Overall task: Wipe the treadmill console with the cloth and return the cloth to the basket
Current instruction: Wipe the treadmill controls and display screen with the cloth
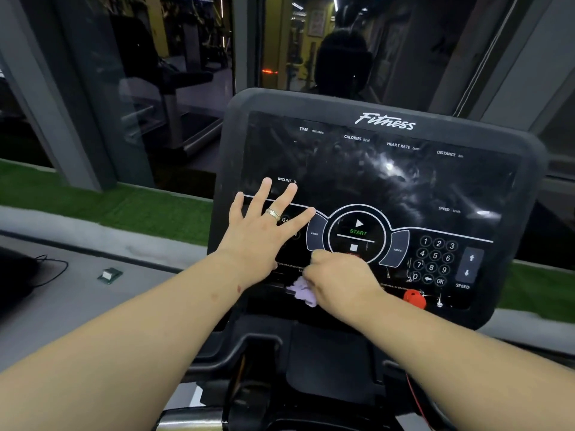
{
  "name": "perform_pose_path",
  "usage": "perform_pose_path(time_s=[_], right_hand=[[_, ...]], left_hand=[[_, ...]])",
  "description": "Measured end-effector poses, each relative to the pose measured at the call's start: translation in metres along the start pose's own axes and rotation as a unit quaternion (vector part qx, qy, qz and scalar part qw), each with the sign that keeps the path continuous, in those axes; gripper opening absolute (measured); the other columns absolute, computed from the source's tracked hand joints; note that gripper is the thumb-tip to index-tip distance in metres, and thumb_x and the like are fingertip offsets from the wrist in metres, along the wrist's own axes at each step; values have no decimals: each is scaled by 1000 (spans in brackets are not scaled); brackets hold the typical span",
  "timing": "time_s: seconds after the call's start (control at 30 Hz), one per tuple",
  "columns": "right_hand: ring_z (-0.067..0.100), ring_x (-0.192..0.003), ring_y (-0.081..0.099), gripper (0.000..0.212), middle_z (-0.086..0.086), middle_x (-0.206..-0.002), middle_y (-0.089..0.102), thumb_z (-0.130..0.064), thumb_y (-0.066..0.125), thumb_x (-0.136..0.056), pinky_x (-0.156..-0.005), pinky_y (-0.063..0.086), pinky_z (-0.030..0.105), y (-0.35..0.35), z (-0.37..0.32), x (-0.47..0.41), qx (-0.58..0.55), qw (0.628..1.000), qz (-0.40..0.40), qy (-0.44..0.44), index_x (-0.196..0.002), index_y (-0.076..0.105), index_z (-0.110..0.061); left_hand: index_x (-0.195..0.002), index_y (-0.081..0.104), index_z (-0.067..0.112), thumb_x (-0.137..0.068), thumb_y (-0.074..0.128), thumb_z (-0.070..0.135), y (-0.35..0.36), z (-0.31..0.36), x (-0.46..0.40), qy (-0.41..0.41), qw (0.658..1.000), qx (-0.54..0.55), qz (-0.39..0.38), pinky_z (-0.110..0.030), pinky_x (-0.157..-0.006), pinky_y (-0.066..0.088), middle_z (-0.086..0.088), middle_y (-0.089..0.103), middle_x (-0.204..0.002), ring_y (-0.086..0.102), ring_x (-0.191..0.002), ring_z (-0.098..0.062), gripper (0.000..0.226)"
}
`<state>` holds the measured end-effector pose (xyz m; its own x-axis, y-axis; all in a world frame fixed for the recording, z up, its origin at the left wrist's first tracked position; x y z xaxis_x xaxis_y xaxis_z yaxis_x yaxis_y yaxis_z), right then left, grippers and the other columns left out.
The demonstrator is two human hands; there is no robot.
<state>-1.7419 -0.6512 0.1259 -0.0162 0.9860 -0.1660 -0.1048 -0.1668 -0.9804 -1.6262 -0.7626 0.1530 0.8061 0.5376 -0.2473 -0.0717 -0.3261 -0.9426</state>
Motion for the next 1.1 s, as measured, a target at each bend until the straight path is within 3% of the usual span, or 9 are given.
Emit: perform_pose_path(time_s=[0.1, 0.2, 0.3, 0.43, 0.53, 0.63, 0.73, 0.97, 1.1], right_hand=[[21, -52, 58, 17, -4, -74, 55, -33, 83, -63, -45, 28, 22, 8, -16, -9, -28, 998, 50, -4, -66, 68, -26], [25, -68, 65, 7, -4, -89, 59, -26, 73, -74, -48, 45, 29, 15, 3, 12, -36, 998, 42, 24, -78, 68, -25], [26, -82, 65, 12, -5, -101, 59, -26, 60, -88, -60, 46, 32, 9, 36, 40, -6, 998, -3, 58, -92, 70, -27], [25, -62, 63, 6, -4, -80, 57, -25, 75, -71, -45, 39, 27, 6, 15, 19, 3, 999, 16, 49, -73, 70, -24], [21, -54, 60, 14, -5, -74, 56, -35, 81, -63, -46, 26, 22, 14, -17, -2, -15, 998, 44, 34, -67, 71, -25], [22, -60, 62, 13, -5, -81, 57, -23, 80, -66, -43, 37, 24, 15, 3, 11, -39, 997, 65, 23, -70, 67, -25], [25, -76, 64, 6, -6, -94, 57, -24, 63, -83, -57, 52, 34, 13, 36, 38, -27, 998, 1, 48, -84, 69, -26], [24, -56, 59, 15, -2, -77, 55, -33, 67, -77, -45, 37, 25, 19, -18, -6, -60, 996, 60, 12, -67, 70, -23], [25, -73, 63, 12, -6, -87, 52, -27, 59, -83, -54, 52, 37, 14, 13, 14, -80, 996, 19, 22, -78, 71, -25]], left_hand=[[-153, -21, 52, -81, 81, 33, 1, -1, 0, 0, 1000, -2, 6, -68, -120, 2, 2, -40, -162, -28, -151, -40, 127], [-152, -24, 52, -79, 83, 44, -2, -1, 1, 3, 1000, -4, -9, -67, -121, 3, 3, -40, -161, -28, -151, -40, 130], [-152, -26, 52, -78, 84, 46, -3, -1, 0, 3, 1000, -1, -7, -67, -121, 3, 2, -41, -161, -29, -151, -40, 132], [-153, -24, 51, -78, 84, 42, -3, 2, 1, -3, 1000, -5, -10, -69, -120, 3, 2, -42, -161, -29, -150, -41, 132], [-151, -26, 52, -80, 82, 40, -3, 1, 1, -7, 1000, -11, -6, -67, -121, 4, 2, -41, -161, -28, -151, -40, 130], [-151, -26, 52, -79, 82, 48, -3, 0, 1, -1, 1000, -16, -8, -67, -121, 5, 2, -40, -161, -27, -151, -40, 131], [-151, -28, 51, -79, 82, 49, -3, 0, 2, 1, 1000, -14, -9, -67, -121, 5, 2, -42, -161, -28, -151, -40, 132], [-152, -27, 51, -79, 82, 39, 0, 2, 1, -5, 1000, -17, 0, -68, -120, 5, 1, -42, -160, -27, -151, -42, 131], [-152, -26, 50, -77, 84, 47, 0, 0, 2, 1, 1000, -16, -5, -68, -120, 6, 1, -41, -161, -26, -151, -41, 133]])
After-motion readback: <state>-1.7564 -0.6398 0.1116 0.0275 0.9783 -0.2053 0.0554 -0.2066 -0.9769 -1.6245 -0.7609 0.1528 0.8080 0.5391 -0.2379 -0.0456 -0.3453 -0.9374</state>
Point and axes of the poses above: each hand's wrist, its own x-axis away from the middle knuckle, its own y-axis out of the palm, z = x × y, the point moved 4 cm from there along -x, towards the middle knuckle
